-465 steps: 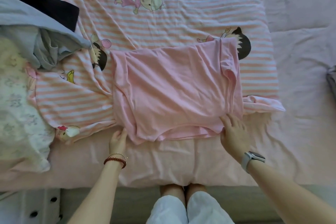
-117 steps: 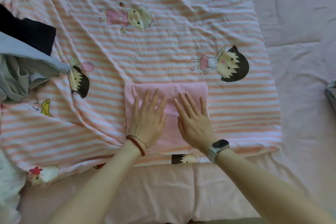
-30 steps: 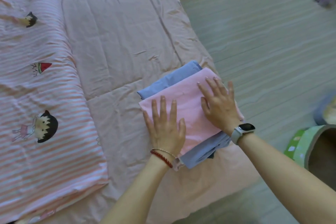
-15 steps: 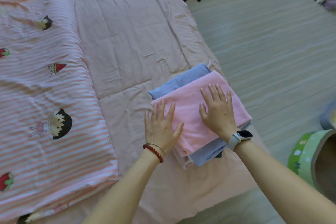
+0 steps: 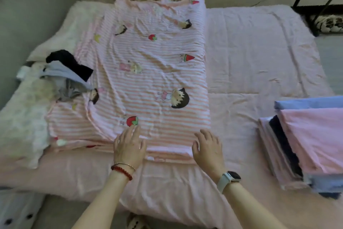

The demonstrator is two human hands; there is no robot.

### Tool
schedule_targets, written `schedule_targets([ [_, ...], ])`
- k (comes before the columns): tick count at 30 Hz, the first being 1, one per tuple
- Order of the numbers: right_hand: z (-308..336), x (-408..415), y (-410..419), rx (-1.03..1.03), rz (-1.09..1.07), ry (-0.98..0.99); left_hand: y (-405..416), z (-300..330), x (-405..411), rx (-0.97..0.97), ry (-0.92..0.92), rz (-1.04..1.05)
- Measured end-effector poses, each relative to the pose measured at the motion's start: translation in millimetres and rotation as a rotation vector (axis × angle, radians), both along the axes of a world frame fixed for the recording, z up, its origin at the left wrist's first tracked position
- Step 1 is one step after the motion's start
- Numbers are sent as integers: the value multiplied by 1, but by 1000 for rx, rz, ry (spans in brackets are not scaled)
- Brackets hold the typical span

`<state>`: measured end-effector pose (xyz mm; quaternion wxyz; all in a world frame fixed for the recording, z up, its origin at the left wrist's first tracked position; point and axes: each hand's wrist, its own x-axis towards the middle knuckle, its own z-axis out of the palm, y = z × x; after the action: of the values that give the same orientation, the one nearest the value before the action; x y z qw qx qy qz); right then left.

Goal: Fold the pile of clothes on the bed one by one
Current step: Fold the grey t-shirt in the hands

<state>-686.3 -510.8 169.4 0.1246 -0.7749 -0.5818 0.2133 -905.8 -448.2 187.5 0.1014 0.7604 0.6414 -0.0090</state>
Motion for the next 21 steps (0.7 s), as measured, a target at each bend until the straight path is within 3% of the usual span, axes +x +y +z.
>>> schedule_targets([
  [11,0,-302,51,-107,331,9,-21,13,-344,-130,13,377],
  [17,8,-386,120,-84,403,42,37,14,-417,9,-41,424],
  [21,0,-421,189,-47,405,85,99,1,-435,-1,-86,421],
])
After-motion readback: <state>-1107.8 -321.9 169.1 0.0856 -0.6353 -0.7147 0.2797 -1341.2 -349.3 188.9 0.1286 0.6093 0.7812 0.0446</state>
